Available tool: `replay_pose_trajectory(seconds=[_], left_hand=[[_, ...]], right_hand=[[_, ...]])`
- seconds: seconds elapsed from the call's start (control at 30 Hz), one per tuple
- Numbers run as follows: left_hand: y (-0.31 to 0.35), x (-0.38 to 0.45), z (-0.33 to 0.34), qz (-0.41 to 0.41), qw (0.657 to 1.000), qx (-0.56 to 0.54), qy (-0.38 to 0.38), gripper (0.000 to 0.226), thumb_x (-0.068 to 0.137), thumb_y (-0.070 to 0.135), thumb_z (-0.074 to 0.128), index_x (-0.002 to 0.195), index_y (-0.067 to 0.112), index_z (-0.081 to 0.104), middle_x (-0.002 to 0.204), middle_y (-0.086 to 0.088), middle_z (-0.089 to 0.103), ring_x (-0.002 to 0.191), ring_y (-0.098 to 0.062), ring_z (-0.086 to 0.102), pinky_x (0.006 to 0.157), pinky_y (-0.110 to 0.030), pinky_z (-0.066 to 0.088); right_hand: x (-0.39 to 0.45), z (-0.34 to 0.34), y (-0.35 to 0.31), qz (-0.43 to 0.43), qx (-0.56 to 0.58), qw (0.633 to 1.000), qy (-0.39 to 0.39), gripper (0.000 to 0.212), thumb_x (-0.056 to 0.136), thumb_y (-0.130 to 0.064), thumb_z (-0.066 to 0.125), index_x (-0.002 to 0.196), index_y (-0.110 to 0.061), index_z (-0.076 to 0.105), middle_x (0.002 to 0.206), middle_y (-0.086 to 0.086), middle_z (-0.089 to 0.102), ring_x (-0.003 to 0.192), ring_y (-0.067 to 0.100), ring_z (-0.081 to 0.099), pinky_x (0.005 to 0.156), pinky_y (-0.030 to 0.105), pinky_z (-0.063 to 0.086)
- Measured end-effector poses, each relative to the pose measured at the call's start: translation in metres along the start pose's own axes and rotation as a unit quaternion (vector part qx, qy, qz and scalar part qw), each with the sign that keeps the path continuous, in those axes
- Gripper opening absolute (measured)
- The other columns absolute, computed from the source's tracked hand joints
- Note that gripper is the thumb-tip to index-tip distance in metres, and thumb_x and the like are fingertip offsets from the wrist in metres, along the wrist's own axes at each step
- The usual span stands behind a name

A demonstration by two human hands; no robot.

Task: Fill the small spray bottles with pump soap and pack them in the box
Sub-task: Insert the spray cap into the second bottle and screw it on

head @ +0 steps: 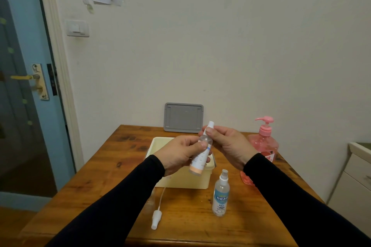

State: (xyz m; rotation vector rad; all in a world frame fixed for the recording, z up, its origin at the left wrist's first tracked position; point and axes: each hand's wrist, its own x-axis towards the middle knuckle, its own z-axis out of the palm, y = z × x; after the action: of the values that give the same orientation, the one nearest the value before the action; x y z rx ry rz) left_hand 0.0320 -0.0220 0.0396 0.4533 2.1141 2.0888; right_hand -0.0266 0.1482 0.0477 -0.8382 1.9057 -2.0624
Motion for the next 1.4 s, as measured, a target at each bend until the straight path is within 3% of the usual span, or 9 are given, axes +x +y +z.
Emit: replay_pose_trajectory(seconds=[0.2,0.4,0.6,0.73,0.97,1.17,1.4], left_hand=[[-0.005,0.001,0.008,0.045,0.988,0.119,0.084,0.02,0.092,0.032,0.058,0.103,0.017,0.066,0.088,-0.002,0.071,0.081,-0.015,0.067,0.079,-0.031,0.055],[0.011,-0.001,0.001,-0.017,1.0,-0.02,-0.004,0.03,0.095,0.026,0.055,0.117,0.006,0.06,0.106,-0.014,0.069,0.092,-0.024,0.067,0.079,-0.033,0.054],[0.013,-0.003,-0.001,-0.045,0.989,-0.124,-0.062,0.039,0.092,0.024,0.056,0.122,-0.001,0.055,0.112,-0.022,0.064,0.097,-0.03,0.064,0.087,-0.041,0.052],[0.008,-0.001,0.001,-0.028,0.993,-0.105,-0.047,0.039,0.092,0.026,0.057,0.121,-0.001,0.056,0.107,-0.019,0.066,0.095,-0.028,0.065,0.084,-0.039,0.053],[-0.003,0.002,0.004,0.018,0.998,-0.052,0.006,0.036,0.091,0.028,0.059,0.117,0.003,0.06,0.101,-0.015,0.067,0.093,-0.028,0.065,0.086,-0.041,0.052],[-0.012,0.002,0.008,0.052,0.997,0.034,0.055,0.028,0.092,0.033,0.058,0.111,0.014,0.064,0.097,-0.005,0.069,0.091,-0.022,0.067,0.08,-0.032,0.054],[-0.024,0.003,0.006,0.04,0.99,0.082,0.104,0.026,0.089,0.034,0.062,0.112,0.021,0.062,0.097,0.002,0.07,0.089,-0.012,0.067,0.075,-0.024,0.053]], right_hand=[[-0.002,0.006,0.001,-0.02,-0.05,0.998,0.022,0.034,0.079,-0.047,0.068,0.097,-0.018,0.074,0.1,0.009,0.072,0.103,0.025,0.064,0.094,0.04,0.047],[-0.001,-0.001,-0.007,0.008,0.053,0.998,-0.028,0.03,0.083,-0.035,0.067,0.106,-0.015,0.071,0.114,0.01,0.068,0.103,0.022,0.065,0.084,0.03,0.051],[0.001,-0.005,-0.016,0.041,0.084,0.993,-0.073,0.031,0.085,-0.028,0.064,0.11,-0.009,0.067,0.112,0.012,0.068,0.101,0.021,0.066,0.079,0.028,0.053],[0.0,-0.002,-0.014,0.022,0.053,0.997,-0.044,0.03,0.081,-0.033,0.067,0.102,-0.012,0.071,0.105,0.011,0.071,0.095,0.019,0.067,0.078,0.026,0.053],[-0.001,0.005,-0.008,-0.02,-0.054,0.998,-0.007,0.04,0.069,-0.059,0.071,0.095,-0.028,0.074,0.104,0.008,0.071,0.104,0.022,0.064,0.093,0.035,0.049],[0.002,0.005,0.001,-0.026,-0.103,0.994,0.014,0.027,0.085,-0.045,0.063,0.097,-0.023,0.074,0.099,0.006,0.072,0.1,0.02,0.065,0.093,0.04,0.049],[-0.002,0.005,0.009,-0.024,-0.136,0.99,0.011,0.026,0.088,-0.039,0.061,0.102,-0.02,0.072,0.1,0.003,0.072,0.101,0.019,0.064,0.096,0.043,0.048]])
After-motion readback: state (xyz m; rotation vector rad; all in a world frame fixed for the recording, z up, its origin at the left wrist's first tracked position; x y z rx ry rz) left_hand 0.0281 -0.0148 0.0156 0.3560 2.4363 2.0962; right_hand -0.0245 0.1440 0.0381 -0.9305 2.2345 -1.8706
